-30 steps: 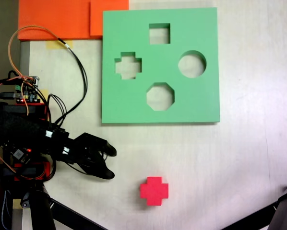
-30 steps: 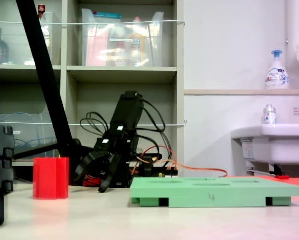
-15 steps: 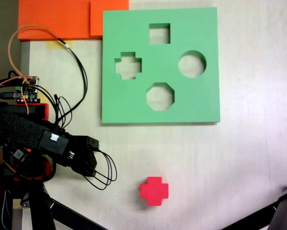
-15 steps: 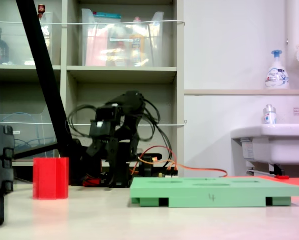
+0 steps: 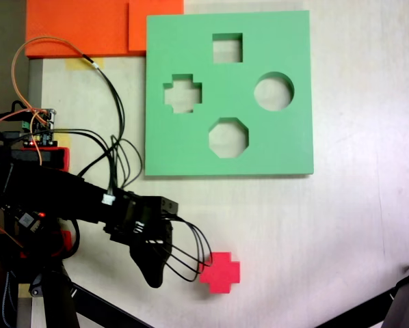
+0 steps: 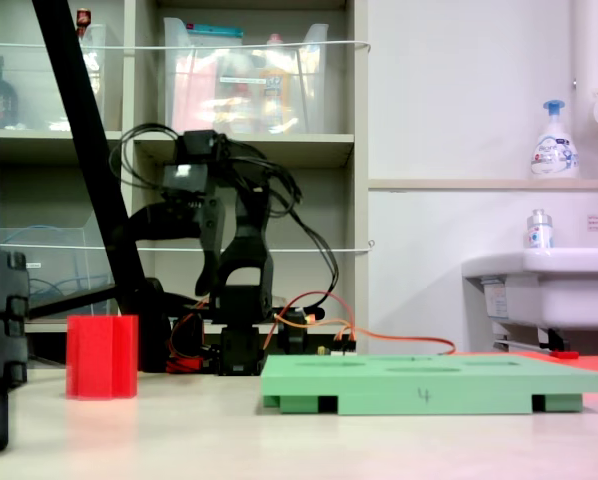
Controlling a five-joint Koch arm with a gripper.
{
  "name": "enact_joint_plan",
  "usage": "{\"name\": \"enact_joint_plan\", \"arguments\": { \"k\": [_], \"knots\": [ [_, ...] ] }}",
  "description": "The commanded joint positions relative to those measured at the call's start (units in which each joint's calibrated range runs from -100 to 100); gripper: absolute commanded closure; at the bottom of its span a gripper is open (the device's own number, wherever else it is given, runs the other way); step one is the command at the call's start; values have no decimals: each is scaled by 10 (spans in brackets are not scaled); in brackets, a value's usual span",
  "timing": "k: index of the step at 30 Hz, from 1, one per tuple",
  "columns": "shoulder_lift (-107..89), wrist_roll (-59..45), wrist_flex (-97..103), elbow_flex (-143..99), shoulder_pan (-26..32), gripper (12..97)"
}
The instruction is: Put the cross columnar block into the corresponding hole
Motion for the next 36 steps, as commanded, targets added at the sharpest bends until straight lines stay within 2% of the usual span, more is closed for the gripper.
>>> {"name": "enact_joint_plan", "arguments": {
  "k": [1, 10, 17, 36],
  "knots": [
    [76, -7, -7, 67, 0, 191],
    [326, -26, -7, 199, -2, 191],
    [448, -32, -6, 272, -15, 192],
    [587, -44, 0, 317, -28, 193]
  ]
}}
